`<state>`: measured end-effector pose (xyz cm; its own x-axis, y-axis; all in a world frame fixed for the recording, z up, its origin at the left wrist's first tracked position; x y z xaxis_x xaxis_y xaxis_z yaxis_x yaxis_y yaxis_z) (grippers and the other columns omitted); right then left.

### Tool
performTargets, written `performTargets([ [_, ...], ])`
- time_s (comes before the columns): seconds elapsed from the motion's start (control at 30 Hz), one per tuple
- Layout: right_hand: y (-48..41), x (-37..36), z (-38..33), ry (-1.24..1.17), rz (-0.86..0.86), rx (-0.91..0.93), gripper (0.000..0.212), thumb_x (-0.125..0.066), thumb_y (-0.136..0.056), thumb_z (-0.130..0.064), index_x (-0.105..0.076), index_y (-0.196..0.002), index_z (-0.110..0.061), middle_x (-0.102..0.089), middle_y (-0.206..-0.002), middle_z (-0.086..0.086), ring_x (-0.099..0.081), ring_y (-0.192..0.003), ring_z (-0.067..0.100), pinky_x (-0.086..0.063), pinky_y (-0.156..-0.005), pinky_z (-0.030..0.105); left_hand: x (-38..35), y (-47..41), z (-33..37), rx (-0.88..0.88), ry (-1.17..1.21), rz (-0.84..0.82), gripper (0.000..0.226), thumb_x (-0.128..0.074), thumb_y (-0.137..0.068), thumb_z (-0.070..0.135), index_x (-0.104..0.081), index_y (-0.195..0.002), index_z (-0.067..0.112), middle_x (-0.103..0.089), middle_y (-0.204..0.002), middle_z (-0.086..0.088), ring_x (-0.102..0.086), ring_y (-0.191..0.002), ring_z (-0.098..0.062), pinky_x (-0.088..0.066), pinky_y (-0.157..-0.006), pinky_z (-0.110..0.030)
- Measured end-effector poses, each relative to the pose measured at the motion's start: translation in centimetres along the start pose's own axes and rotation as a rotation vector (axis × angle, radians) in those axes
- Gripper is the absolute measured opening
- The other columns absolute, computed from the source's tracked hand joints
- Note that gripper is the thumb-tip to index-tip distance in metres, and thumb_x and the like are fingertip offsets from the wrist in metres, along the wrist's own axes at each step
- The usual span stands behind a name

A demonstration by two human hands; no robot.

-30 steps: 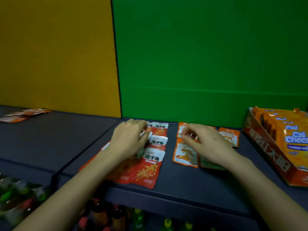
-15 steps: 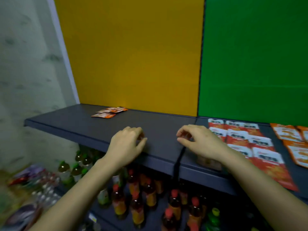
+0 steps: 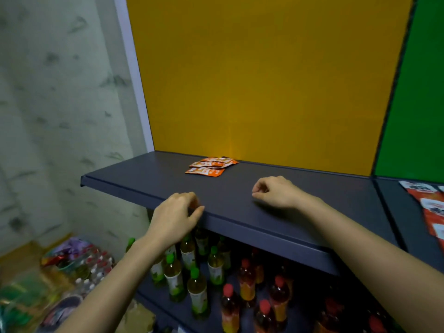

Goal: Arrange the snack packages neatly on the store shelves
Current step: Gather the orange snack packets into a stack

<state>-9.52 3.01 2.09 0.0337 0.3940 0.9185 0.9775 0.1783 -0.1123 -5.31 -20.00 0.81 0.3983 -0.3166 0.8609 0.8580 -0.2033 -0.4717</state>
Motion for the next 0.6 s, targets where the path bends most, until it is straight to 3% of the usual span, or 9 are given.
performTargets([
  [0.23,-10.8,-2.1,-1.2,0.07,-0.065,-0.127,0.029,-0.055,-0.089,-0.039,-0.065,-0.107,-0.018,-0.063,-0.119,0.005,-0.057,-0.109,0.023,-0.047,-0.095,0.037,-2.6,-7.5,-6.3,0.011,-0.006,-0.065,0.026,-0.048,-0.092,0.041,-0.056,-0.103,0.019,-0.061,-0.11,0.001,-0.051,-0.109,-0.02,-0.045,-0.083,-0.035],
  [0.47,-18.5,-3.8,-1.3,0.004,-0.014,-0.194,0.04,-0.056,-0.087,-0.049,-0.069,-0.091,-0.012,-0.067,-0.098,0.006,-0.058,-0.087,0.017,-0.045,-0.072,0.033,-6.0,-15.3,-11.1,-0.059,0.027,-0.17,0.03,-0.047,-0.093,0.041,-0.054,-0.11,0.018,-0.057,-0.116,-0.001,-0.047,-0.113,-0.018,-0.043,-0.088,-0.034],
  [0.6,-20.2,-4.2,-2.0,0.005,-0.003,-0.255,0.051,-0.061,-0.073,-0.066,-0.066,-0.084,-0.017,-0.065,-0.092,0.002,-0.058,-0.085,0.016,-0.043,-0.068,0.031,-7.7,-19.8,-12.4,-0.092,0.092,-0.189,0.031,-0.046,-0.094,0.038,-0.054,-0.112,0.014,-0.056,-0.118,-0.003,-0.046,-0.114,-0.019,-0.04,-0.09,-0.033],
])
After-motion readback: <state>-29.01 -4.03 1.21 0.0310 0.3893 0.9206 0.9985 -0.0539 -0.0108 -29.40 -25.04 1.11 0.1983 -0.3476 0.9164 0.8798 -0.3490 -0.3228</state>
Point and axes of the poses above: each hand's wrist, its own y-axis away from the middle knuckle, its own x-axis out of the back of the hand, z = x × y, the point moved 3 cm from there along -y, towards the middle knuckle
